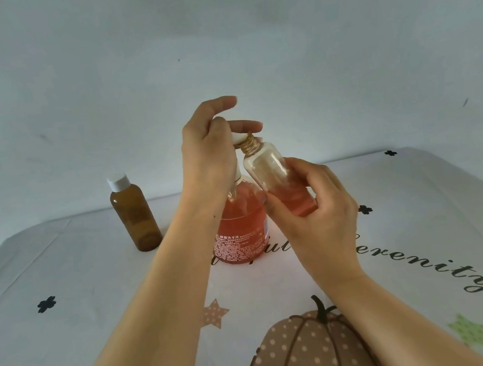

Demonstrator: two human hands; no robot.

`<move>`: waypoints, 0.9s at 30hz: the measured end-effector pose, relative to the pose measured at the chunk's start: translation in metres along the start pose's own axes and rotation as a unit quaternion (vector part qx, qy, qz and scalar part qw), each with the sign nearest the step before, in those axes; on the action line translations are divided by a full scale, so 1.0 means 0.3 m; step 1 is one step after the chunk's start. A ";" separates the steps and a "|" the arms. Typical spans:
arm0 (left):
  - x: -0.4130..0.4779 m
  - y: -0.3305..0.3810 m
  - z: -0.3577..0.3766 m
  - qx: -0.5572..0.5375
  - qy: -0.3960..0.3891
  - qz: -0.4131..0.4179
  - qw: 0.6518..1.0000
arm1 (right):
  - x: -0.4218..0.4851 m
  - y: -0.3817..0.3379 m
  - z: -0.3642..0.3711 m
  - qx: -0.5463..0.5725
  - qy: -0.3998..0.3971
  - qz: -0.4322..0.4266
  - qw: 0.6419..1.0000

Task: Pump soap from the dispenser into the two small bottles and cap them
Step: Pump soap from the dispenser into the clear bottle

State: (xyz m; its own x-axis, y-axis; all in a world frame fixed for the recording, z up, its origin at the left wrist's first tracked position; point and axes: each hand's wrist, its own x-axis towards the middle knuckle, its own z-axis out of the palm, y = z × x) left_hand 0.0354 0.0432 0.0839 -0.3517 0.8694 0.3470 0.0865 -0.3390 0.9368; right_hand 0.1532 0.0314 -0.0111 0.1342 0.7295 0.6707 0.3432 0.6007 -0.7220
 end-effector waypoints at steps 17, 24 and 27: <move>-0.002 -0.003 0.006 0.082 -0.013 0.003 0.997 | 0.002 0.002 -0.001 -0.016 -0.020 0.027 0.999; 0.001 0.008 -0.011 0.042 -0.014 -0.018 0.999 | 0.004 0.002 -0.007 -0.005 -0.011 0.007 1.000; -0.002 0.015 -0.011 0.031 -0.017 -0.024 0.999 | 0.006 0.003 -0.009 -0.003 -0.016 0.007 1.000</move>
State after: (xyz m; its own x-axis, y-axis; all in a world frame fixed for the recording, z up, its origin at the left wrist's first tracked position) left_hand 0.0330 0.0399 0.0879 -0.3251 0.8965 0.3011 0.1285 -0.2735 0.9532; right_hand 0.1562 0.0322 -0.0101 0.1095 0.7472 0.6555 0.3464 0.5895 -0.7298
